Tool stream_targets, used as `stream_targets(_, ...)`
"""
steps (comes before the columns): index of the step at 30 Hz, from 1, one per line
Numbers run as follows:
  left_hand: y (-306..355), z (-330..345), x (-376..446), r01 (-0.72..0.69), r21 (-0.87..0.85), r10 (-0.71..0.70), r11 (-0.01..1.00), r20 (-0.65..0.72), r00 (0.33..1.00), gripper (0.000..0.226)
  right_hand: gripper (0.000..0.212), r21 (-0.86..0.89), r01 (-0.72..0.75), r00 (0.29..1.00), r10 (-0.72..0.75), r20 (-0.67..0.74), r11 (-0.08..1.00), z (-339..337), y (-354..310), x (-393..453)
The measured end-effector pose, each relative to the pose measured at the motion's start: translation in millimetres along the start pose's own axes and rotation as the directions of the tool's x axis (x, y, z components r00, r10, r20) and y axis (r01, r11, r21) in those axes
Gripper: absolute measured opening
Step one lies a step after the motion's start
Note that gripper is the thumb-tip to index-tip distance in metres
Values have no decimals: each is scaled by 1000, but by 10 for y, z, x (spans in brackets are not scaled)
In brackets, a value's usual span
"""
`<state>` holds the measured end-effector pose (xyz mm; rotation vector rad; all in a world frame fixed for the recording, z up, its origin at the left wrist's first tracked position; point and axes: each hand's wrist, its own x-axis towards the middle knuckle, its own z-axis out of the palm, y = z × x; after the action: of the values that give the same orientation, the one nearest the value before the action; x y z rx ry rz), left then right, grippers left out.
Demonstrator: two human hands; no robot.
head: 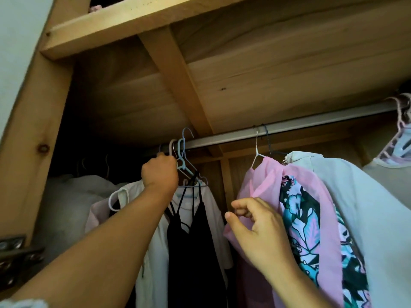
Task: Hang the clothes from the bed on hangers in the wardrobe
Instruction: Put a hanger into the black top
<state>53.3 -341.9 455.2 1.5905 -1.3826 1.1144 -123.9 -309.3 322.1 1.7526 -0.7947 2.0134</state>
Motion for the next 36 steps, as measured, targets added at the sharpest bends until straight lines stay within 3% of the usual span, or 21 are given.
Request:
stream_targets(5,-30,170,-79,55,-253,-66,966,-38,997,24,34,-18,-9,1000,9,4,1000,4,10,-49)
stream_targets(9,-32,262,-136,69,-493,-123,867,-77,989,20,31,-31,-17,1000,18,9,999,-31,39,-124)
stream_targets(13,-15,335,-213,46,-625,-129,779,-88,988,14,31,-43,-31,999,31,10,999,-56,61,-193)
stream_targets(19,-39,484,-252,-123,-295,113,948,-49,992,27,22,-93,-10,1000,12,18,996,-109,30,-236)
stream_targets(26,27,335,-219,-1,-45,2,999,33,999,40,19,-113,28,1000,-26,11,993,-178,14,-274)
stream_targets(29,20,310,-238,-10,8,10,1000,57,998,47,13,-101,36,999,-35,9,994,-203,8,-290)
stream_targets(32,2,344,-342,-119,-99,111,988,-79,991,43,9,-89,28,1000,-28,8,996,-220,-15,-305)
stream_targets(36,-113,337,-681,-363,-266,259,893,-355,898,41,18,-85,25,1000,-25,6,996,-273,-76,-360)
